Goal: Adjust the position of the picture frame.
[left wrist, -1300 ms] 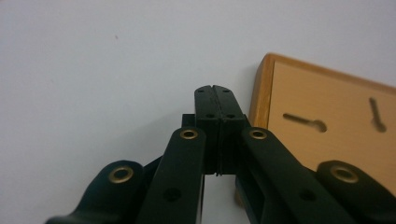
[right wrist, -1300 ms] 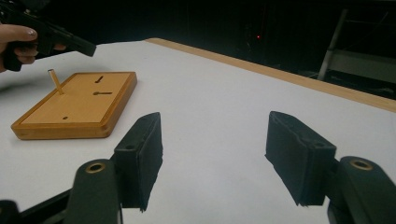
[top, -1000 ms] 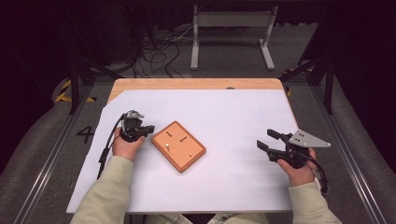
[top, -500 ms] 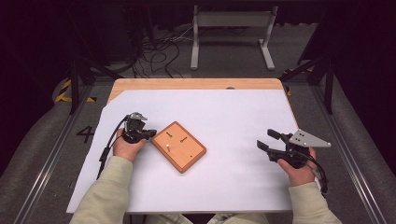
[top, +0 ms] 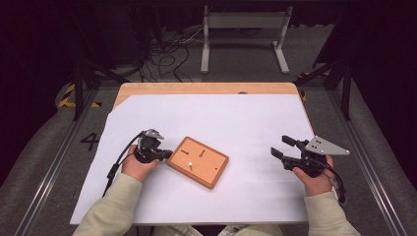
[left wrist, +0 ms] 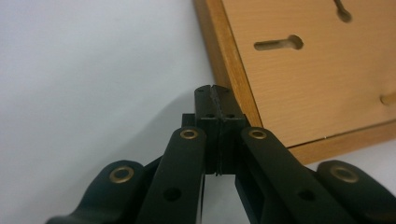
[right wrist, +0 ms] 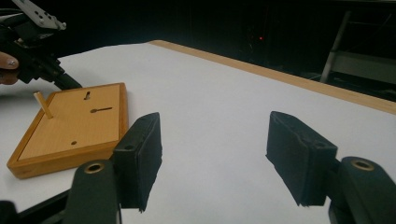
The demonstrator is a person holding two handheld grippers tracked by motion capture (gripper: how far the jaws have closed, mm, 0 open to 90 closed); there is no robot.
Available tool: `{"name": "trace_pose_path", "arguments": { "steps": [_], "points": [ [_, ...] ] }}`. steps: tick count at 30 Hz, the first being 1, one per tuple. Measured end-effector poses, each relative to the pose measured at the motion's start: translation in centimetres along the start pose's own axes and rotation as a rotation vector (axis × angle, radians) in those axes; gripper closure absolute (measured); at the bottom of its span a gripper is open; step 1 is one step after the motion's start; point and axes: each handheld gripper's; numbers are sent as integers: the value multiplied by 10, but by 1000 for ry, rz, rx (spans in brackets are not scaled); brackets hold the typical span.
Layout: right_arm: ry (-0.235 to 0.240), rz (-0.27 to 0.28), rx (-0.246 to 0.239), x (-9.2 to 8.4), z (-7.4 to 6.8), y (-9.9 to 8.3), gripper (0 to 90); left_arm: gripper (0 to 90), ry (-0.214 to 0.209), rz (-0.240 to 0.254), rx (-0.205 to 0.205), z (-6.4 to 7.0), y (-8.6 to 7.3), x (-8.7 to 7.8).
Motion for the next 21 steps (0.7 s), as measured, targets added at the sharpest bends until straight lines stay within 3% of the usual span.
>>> {"name": "trace_pose_path", "arguments": {
  "steps": [3,9,12,16,21],
  "points": [
    [3,0,2,0,0,0,367,900,-17,-20,26,12,-1,1],
    [61,-53,-47,2,-5,2,669,900,-61,-31,61,31,-2,6],
    [83,-80,-65,4,-9,3,720,900,-108,-50,73,44,-2,9],
    [140,-132,-114,10,-22,7,767,899,-151,-68,121,60,0,13],
    [220,-175,-170,17,-38,10,787,896,-163,-65,134,63,0,14]
  ]
}}
Point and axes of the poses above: each handheld gripper's, and its own axes: x roughly forward along the jaws, y roughly out of its top, z roughly to its right, and after that the axes turned 7 degrees about -z, right-handed
